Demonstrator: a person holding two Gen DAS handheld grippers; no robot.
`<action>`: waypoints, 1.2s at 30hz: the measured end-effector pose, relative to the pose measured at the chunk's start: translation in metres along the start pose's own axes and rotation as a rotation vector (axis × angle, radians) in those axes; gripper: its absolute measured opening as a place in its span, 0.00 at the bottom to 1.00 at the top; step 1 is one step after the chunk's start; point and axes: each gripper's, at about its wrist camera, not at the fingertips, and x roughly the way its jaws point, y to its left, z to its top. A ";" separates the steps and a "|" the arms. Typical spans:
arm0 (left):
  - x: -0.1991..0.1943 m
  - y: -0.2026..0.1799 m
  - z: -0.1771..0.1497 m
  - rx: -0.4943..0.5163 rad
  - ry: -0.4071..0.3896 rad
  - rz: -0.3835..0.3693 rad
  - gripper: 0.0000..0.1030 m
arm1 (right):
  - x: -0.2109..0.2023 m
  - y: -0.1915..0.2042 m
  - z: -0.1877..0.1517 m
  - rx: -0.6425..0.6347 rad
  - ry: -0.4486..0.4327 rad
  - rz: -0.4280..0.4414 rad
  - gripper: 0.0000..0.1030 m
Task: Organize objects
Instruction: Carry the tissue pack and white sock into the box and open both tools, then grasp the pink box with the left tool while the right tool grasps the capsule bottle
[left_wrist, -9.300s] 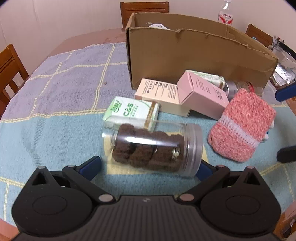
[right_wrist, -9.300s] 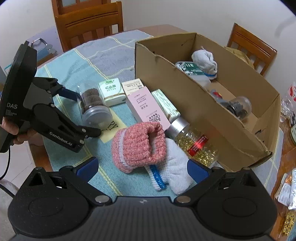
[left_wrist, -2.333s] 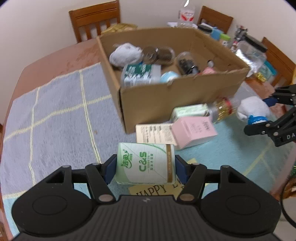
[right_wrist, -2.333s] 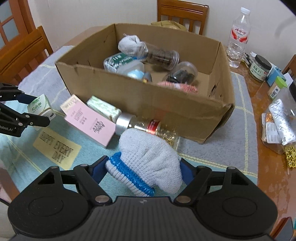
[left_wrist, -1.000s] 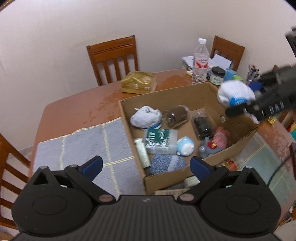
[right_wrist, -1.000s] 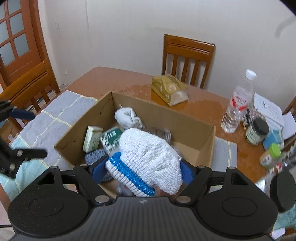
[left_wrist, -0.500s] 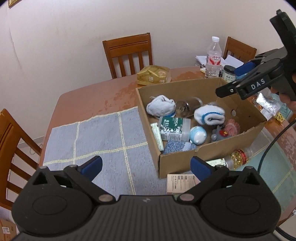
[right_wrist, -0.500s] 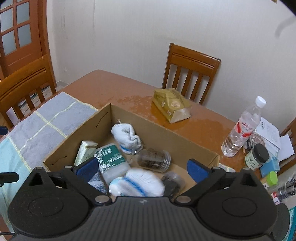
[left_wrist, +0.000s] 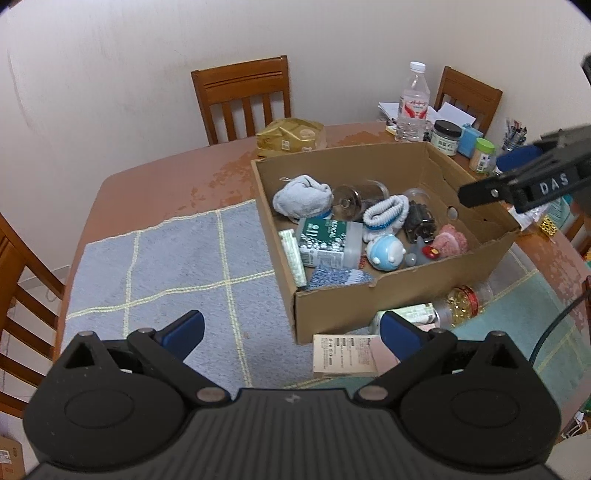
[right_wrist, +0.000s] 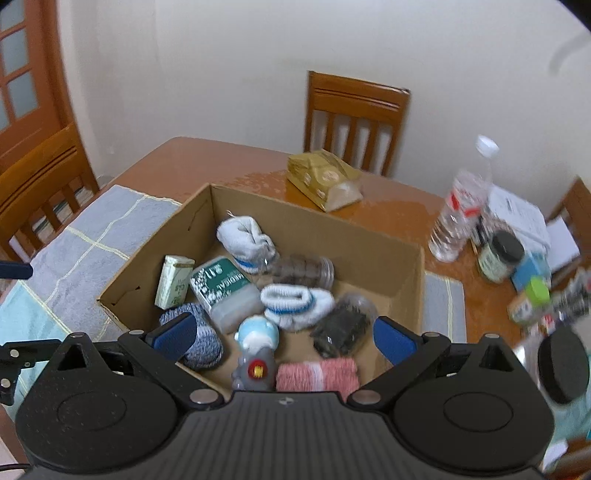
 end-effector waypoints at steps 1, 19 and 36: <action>0.000 0.000 -0.001 0.000 0.001 -0.009 0.98 | -0.001 -0.001 -0.005 0.018 -0.003 -0.005 1.00; 0.017 0.006 -0.022 -0.064 0.033 -0.048 0.98 | 0.031 0.015 -0.090 0.220 0.126 -0.104 1.00; 0.026 0.018 -0.032 -0.118 0.072 -0.049 0.98 | 0.081 0.022 -0.102 0.297 0.195 -0.149 1.00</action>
